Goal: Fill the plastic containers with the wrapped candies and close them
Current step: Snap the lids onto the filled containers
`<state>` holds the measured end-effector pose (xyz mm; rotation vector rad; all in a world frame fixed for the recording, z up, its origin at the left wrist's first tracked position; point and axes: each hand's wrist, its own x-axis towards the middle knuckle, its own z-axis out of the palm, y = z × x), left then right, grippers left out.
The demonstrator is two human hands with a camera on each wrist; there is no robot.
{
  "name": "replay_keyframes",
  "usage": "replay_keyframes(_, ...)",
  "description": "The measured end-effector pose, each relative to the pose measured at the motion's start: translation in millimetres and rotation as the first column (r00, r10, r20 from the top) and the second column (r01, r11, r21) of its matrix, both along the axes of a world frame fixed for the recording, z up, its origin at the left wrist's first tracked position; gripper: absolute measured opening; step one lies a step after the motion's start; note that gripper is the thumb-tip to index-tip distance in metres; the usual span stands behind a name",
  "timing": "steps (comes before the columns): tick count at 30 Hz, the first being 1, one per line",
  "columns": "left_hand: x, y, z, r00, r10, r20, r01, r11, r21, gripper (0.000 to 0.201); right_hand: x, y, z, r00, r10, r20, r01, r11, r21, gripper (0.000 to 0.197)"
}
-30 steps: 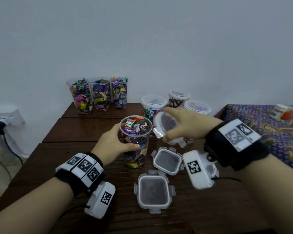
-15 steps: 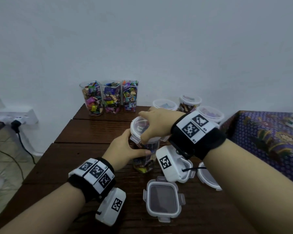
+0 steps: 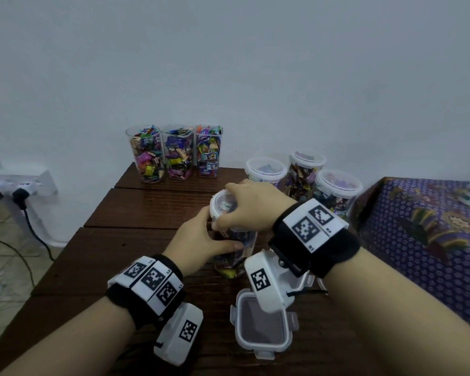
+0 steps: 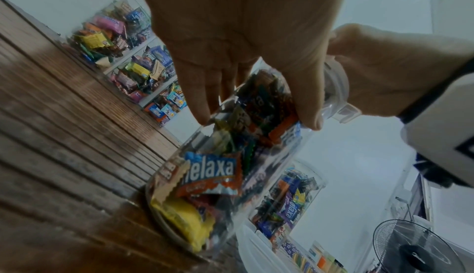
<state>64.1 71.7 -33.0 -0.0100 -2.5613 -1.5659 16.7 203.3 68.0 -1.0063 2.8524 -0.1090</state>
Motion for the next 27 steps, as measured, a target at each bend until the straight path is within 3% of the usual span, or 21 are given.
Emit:
replay_keyframes(5, -2, -1, -1, 1.000, -0.008, -0.001, 0.008, 1.000, 0.023, 0.082, 3, 1, -11, 0.998, -0.054, -0.043, 0.047, 0.987, -0.156, 0.041)
replay_keyframes(8, -2, -2, -1, 1.000, -0.026, -0.002, 0.026, 0.999, 0.023, 0.087, -2, 5, -13, 0.999, -0.044, -0.018, 0.040, 0.986, -0.160, 0.050)
replay_keyframes(10, -3, -4, 0, 0.999, -0.044, -0.004, 0.044, 0.999, 0.022, 0.086, -7, 19, -10, 0.991, -0.021, 0.129, 0.052, 0.967, -0.248, 0.065)
replay_keyframes(12, -3, -6, 2, 0.997, -0.072, 0.005, 0.072, 0.997, 0.021, 0.086, -13, 41, -11, 0.919, 0.029, 0.394, 0.155, 0.890, -0.428, 0.073)
replay_keyframes(15, -5, -8, 5, 0.994, -0.107, 0.009, 0.107, 0.994, 0.018, 0.082, -18, 70, -23, 0.799, 0.209, 0.564, 0.201, 0.792, -0.577, 0.063)
replay_keyframes(27, -7, -9, 3, 0.995, -0.103, 0.010, 0.103, 0.995, 0.010, 0.077, -19, 74, -55, 0.819, 0.255, 0.514, 0.230, 0.674, -0.702, 0.056)
